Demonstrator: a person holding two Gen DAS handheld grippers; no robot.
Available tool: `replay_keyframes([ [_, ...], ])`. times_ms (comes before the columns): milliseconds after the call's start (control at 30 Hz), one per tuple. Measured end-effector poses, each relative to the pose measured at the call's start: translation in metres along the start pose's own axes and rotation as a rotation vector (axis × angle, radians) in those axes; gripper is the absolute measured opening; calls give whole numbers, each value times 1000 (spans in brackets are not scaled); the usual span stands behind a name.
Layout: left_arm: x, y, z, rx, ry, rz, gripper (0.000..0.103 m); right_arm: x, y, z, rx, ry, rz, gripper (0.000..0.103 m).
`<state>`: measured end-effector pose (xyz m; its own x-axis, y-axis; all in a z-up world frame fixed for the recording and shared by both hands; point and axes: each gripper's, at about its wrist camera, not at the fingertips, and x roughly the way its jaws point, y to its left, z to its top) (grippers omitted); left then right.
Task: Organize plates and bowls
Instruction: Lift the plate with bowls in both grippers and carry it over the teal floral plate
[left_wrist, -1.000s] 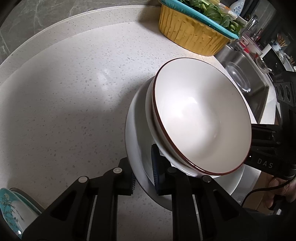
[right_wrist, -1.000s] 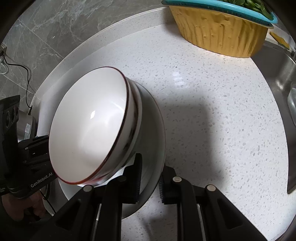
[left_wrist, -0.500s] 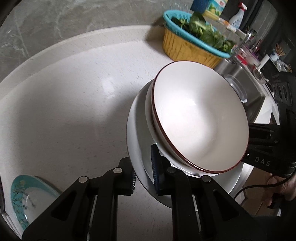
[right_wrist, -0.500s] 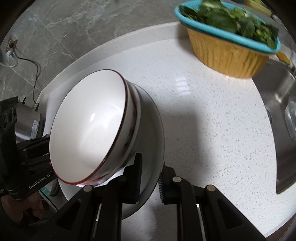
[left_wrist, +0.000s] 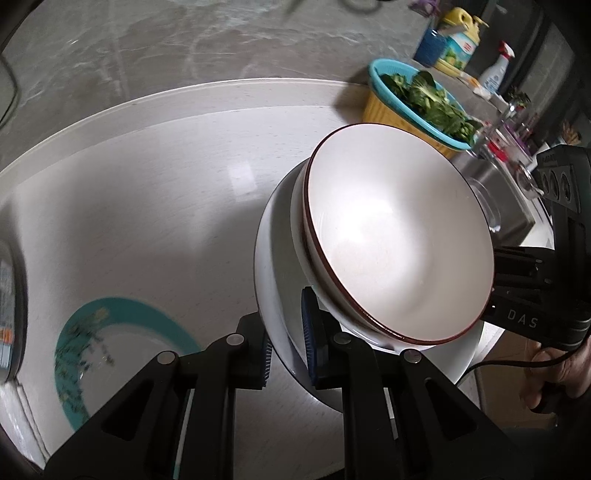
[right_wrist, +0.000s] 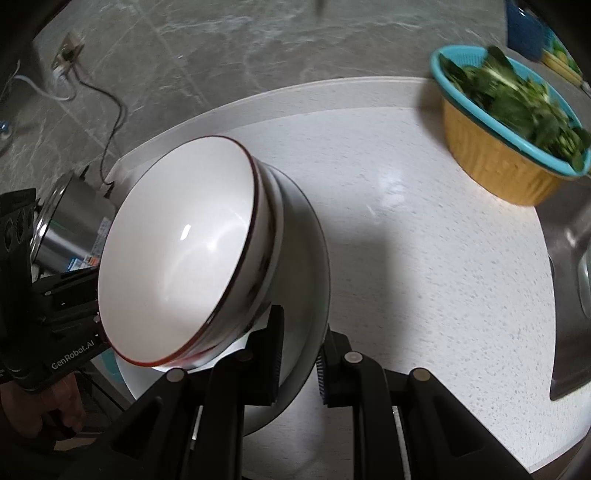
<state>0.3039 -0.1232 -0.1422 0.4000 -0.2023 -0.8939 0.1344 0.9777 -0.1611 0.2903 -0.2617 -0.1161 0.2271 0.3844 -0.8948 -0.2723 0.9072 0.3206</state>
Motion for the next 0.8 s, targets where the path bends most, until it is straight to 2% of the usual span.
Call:
replay_keyframes([
  [167, -18, 24, -10, -62, -19, 29, 12, 4, 30, 5, -59, 10, 36, 18],
  [533, -63, 100, -55, -218, -43, 109, 12, 32, 101, 15, -191, 66, 115, 18],
  [800, -78, 142, -78, -292, -57, 154, 12, 53, 144, 21, -264, 104, 155, 18],
])
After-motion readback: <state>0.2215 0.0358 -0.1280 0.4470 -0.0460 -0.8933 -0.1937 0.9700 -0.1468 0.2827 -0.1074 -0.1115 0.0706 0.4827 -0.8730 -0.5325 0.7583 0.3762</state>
